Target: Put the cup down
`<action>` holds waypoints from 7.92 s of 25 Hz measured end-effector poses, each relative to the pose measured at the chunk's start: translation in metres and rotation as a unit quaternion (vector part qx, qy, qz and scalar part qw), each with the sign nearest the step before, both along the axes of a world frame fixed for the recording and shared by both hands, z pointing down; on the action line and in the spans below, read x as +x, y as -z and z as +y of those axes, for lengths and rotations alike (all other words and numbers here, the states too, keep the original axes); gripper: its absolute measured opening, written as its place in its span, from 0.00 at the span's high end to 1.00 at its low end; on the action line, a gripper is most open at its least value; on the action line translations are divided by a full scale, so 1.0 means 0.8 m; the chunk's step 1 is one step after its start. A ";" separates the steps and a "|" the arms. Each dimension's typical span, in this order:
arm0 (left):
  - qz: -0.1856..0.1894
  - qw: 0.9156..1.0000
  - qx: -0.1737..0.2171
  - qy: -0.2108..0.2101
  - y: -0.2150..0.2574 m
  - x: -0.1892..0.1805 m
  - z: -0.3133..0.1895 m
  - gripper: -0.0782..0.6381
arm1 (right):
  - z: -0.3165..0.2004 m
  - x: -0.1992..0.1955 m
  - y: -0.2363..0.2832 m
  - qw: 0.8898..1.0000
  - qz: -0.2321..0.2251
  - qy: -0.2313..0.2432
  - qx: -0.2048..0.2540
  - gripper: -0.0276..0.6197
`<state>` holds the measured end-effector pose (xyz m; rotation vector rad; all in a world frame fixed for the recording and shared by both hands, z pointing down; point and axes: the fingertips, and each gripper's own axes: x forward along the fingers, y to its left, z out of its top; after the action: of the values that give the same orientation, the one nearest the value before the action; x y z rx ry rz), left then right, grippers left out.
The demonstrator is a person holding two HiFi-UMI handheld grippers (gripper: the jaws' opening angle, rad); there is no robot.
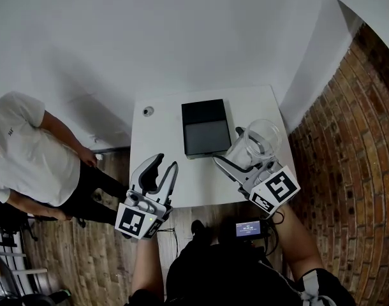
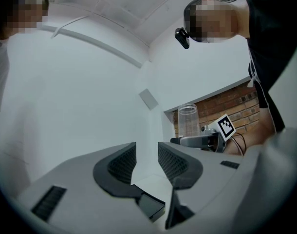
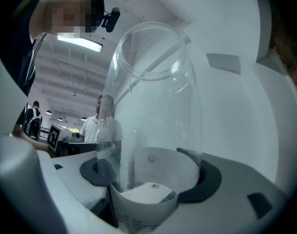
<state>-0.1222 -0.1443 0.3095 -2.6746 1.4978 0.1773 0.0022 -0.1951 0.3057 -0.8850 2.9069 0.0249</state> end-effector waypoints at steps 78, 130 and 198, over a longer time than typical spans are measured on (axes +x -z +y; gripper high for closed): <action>0.046 0.994 -0.094 0.039 -0.163 -0.083 -0.098 0.71 | -0.409 -0.109 -0.301 0.984 0.110 -0.111 -0.081 0.37; 0.047 0.996 -0.068 0.043 -0.134 -0.091 -0.073 0.70 | -0.356 -0.062 -0.278 0.980 0.107 -0.141 -0.093 0.30; 0.003 1.000 -0.001 -0.019 -0.011 0.001 0.013 0.72 | 0.031 0.011 -0.005 0.998 0.008 -0.068 -0.019 0.94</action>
<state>-0.1215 -0.1339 0.3187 -2.7074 1.4512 0.1852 0.0113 -0.1703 0.3097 -1.0911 2.8656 -0.0137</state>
